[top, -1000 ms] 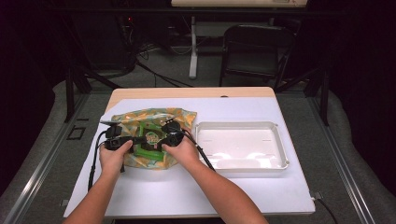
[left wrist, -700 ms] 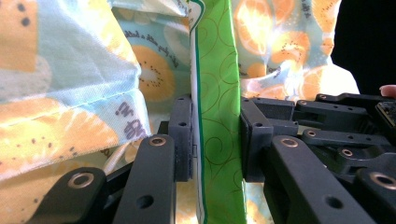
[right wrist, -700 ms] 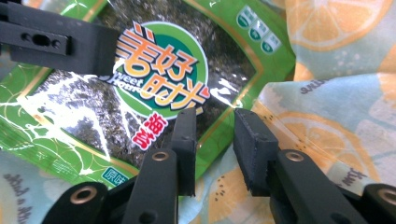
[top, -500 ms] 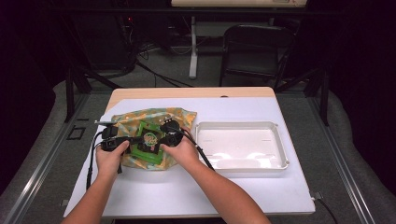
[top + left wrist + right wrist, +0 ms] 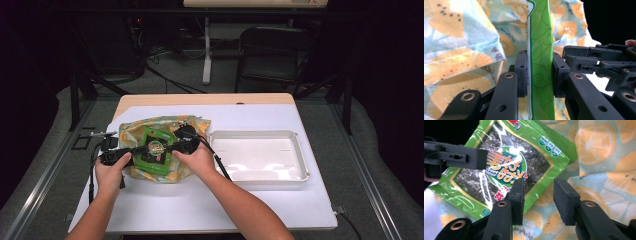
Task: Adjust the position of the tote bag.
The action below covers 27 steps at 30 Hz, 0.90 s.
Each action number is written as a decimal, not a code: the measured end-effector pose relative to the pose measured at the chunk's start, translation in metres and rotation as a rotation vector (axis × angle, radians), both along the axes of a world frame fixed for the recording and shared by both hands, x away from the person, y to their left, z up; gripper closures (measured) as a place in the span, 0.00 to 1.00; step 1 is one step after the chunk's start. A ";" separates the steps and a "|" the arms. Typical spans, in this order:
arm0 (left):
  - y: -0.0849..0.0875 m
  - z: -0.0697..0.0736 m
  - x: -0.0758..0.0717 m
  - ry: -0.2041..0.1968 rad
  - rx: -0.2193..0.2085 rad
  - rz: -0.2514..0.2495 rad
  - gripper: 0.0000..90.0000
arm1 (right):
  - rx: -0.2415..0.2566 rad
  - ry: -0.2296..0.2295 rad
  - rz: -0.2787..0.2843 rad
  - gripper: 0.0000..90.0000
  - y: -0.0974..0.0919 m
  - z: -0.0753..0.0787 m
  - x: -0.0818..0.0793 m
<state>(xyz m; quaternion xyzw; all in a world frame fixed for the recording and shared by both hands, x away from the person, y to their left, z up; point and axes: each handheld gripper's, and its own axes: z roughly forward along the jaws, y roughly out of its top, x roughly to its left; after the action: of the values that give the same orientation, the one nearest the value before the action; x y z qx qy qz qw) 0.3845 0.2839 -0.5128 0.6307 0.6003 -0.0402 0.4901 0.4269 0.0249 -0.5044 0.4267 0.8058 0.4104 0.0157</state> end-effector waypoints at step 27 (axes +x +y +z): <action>0.004 0.026 -0.021 -0.152 -0.079 0.014 0.80 | 0.162 -0.037 0.046 0.56 -0.005 0.010 -0.016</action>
<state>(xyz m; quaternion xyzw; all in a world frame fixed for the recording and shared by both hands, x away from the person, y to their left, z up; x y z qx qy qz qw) 0.3630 0.2876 -0.4873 0.6077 0.5638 -0.0124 0.5591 0.4106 0.0198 -0.4944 0.4005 0.7791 0.4821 -0.0134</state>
